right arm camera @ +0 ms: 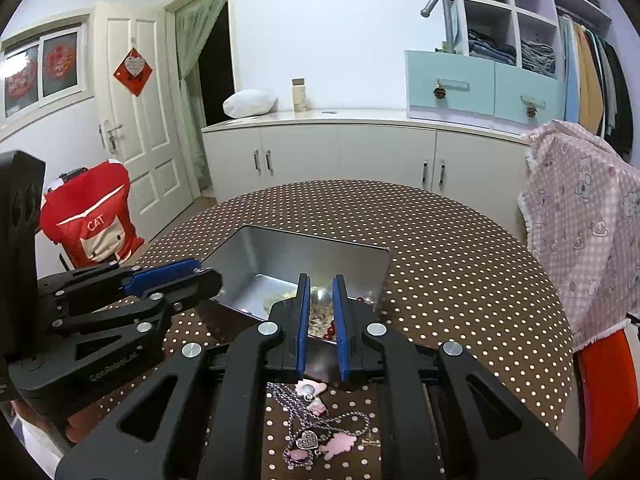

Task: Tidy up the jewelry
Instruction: 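Carry the white charm into the box with the left gripper while the right drops the silver pendant in, then withdraw both open grippers from the box to the remaining chains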

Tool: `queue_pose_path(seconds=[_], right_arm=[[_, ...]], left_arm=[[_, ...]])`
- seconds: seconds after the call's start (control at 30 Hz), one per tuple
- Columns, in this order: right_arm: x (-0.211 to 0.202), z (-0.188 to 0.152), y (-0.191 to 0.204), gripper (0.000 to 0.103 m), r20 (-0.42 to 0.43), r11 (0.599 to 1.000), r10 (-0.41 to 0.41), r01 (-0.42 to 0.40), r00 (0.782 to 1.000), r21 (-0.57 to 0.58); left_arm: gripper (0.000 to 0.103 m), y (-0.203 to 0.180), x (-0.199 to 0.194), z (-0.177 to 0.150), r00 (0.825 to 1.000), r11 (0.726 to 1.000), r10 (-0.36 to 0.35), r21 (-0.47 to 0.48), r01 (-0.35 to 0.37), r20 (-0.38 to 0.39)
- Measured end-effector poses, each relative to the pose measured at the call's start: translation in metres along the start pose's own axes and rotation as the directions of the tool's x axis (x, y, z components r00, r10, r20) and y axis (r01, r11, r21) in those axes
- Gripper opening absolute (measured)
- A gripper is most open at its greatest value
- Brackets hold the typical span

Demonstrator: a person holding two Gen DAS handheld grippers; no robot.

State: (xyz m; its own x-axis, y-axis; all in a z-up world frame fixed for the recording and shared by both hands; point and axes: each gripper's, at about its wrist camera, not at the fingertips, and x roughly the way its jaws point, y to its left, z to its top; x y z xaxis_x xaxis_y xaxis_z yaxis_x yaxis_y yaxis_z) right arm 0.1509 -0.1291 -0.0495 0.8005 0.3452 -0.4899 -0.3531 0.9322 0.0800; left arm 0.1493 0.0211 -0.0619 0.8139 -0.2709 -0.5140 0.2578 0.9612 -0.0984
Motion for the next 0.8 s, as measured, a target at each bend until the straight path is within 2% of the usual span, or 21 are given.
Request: queue_pose_path(seconds=[0.07, 0.1, 0.13, 0.17, 0.2, 0.8], right_arm=[[0.001, 0.000, -0.001, 0.023, -0.001, 1.000, -0.007, 0.007, 1.000, 0.005], [0.000, -0.001, -0.001, 0.035, 0.000, 1.000, -0.013, 0.013, 1.000, 0.006], [0.000, -0.001, -0.002, 0.042, 0.003, 1.000, -0.021, 0.021, 1.000, 0.007], [-0.001, -0.001, -0.003, 0.042, 0.005, 1.000, -0.029, 0.029, 1.000, 0.010], [-0.002, -0.001, -0.004, 0.043, 0.005, 1.000, -0.029, 0.029, 1.000, 0.012], [-0.013, -0.009, -0.016, 0.047, -0.006, 0.998, -0.039, 0.040, 0.999, 0.047]], left_arm=[[0.025, 0.001, 0.002, 0.000, 1.000, 1.000, 0.000, 0.001, 0.000, -0.009], [0.028, 0.001, 0.002, 0.000, 1.000, 1.000, -0.002, 0.002, 0.002, -0.012], [0.047, 0.002, 0.001, 0.000, 1.000, 1.000, -0.002, 0.002, 0.002, -0.009], [0.057, 0.003, -0.001, -0.001, 1.000, 1.000, -0.009, 0.001, 0.009, 0.003], [0.058, 0.004, -0.004, -0.002, 1.000, 1.000, -0.005, -0.002, 0.005, 0.016], [0.059, -0.002, -0.007, -0.006, 1.000, 1.000, 0.022, 0.016, -0.022, 0.003]])
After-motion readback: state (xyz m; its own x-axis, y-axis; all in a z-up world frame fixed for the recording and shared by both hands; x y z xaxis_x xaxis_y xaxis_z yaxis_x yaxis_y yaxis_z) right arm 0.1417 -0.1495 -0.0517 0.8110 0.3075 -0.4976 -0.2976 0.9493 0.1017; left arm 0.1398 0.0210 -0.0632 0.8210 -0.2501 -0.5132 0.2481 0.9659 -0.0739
